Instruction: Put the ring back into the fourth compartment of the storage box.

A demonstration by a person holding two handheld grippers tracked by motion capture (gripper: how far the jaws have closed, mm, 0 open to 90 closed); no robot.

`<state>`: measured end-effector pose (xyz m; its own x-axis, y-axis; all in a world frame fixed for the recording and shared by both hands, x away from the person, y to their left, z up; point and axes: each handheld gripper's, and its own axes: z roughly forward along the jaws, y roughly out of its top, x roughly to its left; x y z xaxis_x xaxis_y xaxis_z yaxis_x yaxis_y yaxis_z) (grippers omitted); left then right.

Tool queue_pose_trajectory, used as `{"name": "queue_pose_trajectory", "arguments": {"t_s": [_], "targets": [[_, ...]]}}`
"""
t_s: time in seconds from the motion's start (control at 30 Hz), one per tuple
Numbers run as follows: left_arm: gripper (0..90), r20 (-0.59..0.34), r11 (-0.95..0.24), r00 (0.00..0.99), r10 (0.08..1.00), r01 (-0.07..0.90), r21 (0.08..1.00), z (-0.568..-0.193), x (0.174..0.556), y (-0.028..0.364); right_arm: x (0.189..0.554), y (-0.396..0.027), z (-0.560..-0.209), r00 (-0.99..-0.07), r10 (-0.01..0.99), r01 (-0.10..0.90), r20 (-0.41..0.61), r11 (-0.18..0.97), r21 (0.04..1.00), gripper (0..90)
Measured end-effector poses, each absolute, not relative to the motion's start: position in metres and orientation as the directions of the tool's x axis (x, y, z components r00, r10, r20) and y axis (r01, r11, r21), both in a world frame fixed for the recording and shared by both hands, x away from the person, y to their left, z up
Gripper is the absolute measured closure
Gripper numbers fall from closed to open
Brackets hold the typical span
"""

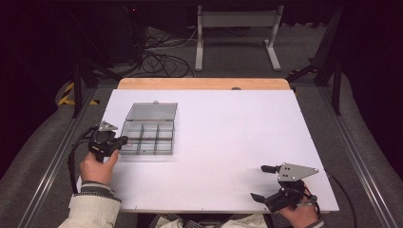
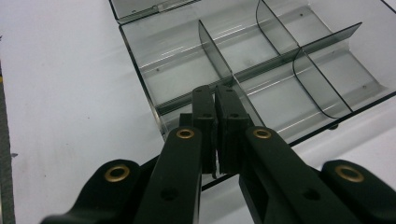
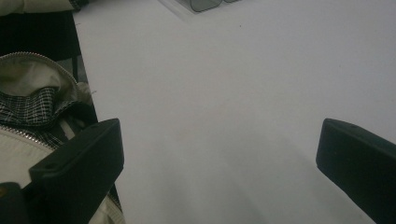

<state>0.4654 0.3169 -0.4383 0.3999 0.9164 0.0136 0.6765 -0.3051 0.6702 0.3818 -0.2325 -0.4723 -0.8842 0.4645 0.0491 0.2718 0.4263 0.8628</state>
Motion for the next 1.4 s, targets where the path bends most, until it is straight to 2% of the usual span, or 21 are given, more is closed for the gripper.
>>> {"name": "queue_pose_trajectory", "arguments": {"t_s": [0.53, 0.83, 1.4], "targets": [[87.8, 0.035, -0.335, 0.404, 0.914, 0.703, 0.627, -0.445, 0.472, 0.312, 0.382, -0.232, -0.473, -0.885, 0.463, 0.274, 0.052, 0.426, 0.862, 1.5], [87.7, 0.078, -0.377, 0.416, 0.906, 0.712, 0.593, -0.45, 0.475, 0.307, 0.382, -0.232, -0.473, -0.885, 0.463, 0.274, 0.052, 0.426, 0.862, 1.5], [87.2, 0.117, -0.4, 0.417, 0.901, 0.698, 0.594, -0.453, 0.475, 0.302, 0.382, -0.232, -0.472, -0.885, 0.462, 0.274, 0.054, 0.424, 0.863, 1.6]]}}
